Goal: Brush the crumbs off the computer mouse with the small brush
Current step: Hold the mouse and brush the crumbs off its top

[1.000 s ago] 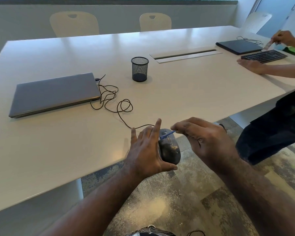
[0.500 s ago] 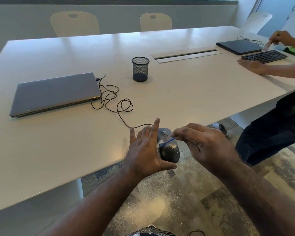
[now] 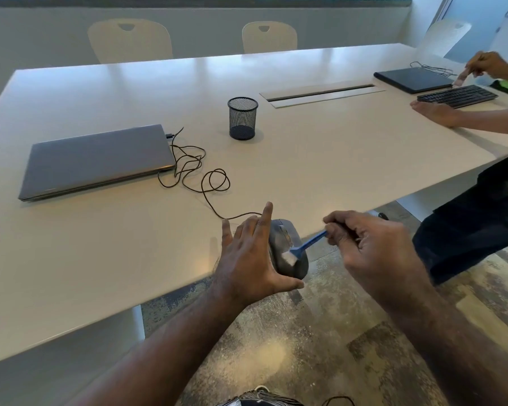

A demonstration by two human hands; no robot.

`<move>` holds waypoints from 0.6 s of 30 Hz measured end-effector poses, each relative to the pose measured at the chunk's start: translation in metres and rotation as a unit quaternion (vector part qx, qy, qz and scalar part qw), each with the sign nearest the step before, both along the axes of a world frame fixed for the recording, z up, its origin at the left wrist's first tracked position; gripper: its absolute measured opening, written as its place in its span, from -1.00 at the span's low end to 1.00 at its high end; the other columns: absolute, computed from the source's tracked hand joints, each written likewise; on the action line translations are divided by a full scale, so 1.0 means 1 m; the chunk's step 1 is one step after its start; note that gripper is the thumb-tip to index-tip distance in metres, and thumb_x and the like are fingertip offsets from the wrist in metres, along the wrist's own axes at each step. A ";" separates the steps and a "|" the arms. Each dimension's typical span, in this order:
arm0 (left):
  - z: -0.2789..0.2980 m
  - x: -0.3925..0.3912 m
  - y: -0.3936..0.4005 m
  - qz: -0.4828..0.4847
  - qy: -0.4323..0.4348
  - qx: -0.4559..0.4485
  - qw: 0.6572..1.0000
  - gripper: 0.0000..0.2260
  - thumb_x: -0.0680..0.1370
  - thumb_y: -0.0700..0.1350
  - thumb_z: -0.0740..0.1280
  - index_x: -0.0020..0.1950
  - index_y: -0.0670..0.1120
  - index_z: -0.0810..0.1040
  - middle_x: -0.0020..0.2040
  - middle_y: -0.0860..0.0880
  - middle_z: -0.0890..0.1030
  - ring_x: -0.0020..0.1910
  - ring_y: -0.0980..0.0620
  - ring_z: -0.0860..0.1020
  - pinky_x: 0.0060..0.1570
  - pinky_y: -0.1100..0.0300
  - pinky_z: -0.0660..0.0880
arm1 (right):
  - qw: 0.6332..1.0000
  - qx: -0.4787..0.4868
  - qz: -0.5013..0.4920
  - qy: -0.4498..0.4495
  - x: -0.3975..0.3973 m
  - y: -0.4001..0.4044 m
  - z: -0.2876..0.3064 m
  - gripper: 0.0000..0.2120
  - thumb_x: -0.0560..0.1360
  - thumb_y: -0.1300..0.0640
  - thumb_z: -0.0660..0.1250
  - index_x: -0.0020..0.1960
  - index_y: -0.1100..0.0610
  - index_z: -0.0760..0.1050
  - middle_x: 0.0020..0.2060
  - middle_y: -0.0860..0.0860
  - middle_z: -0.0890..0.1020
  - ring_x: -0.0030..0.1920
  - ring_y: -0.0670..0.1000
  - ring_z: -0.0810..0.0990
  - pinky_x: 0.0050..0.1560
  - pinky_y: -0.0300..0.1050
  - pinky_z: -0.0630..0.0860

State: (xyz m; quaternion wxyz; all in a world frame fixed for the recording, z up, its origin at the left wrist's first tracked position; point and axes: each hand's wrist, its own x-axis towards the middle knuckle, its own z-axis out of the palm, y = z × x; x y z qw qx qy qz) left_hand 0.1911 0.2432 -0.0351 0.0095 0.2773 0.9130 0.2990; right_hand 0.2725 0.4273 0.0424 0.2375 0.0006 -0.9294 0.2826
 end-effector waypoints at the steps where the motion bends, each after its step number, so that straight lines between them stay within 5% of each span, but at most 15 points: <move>1: -0.001 0.000 -0.001 0.001 -0.001 0.002 1.000 0.29 0.16 0.48 0.43 0.55 0.08 -0.35 0.52 0.01 0.21 0.53 0.06 0.11 0.50 -0.20 -0.26 | 1.000 -0.010 -0.022 -0.002 0.001 0.004 0.001 -0.81 0.53 0.17 0.37 0.13 0.12 0.62 -0.19 -0.04 0.67 -0.19 -0.14 0.65 -0.17 -0.21 0.63; 10: -0.001 -0.001 0.000 -0.006 0.000 0.007 1.000 0.27 0.16 0.49 0.42 0.57 0.08 -0.32 0.51 0.01 0.23 0.52 0.05 0.13 0.50 -0.20 -0.24 | 0.990 -0.133 -0.050 -0.009 0.003 0.008 0.004 -0.86 0.52 0.15 0.38 0.07 0.08 0.63 -0.22 -0.10 0.68 -0.21 -0.14 0.69 -0.15 -0.17 0.65; 18: -0.002 -0.002 -0.002 -0.005 -0.004 0.012 1.000 0.28 0.14 0.50 0.41 0.56 0.08 -0.31 0.53 0.00 0.22 0.53 0.06 0.10 0.50 -0.20 -0.23 | 0.988 -0.118 -0.099 -0.005 -0.003 0.021 -0.003 -0.83 0.54 0.15 0.36 0.10 0.13 0.64 -0.23 -0.08 0.67 -0.21 -0.15 0.68 -0.14 -0.12 0.66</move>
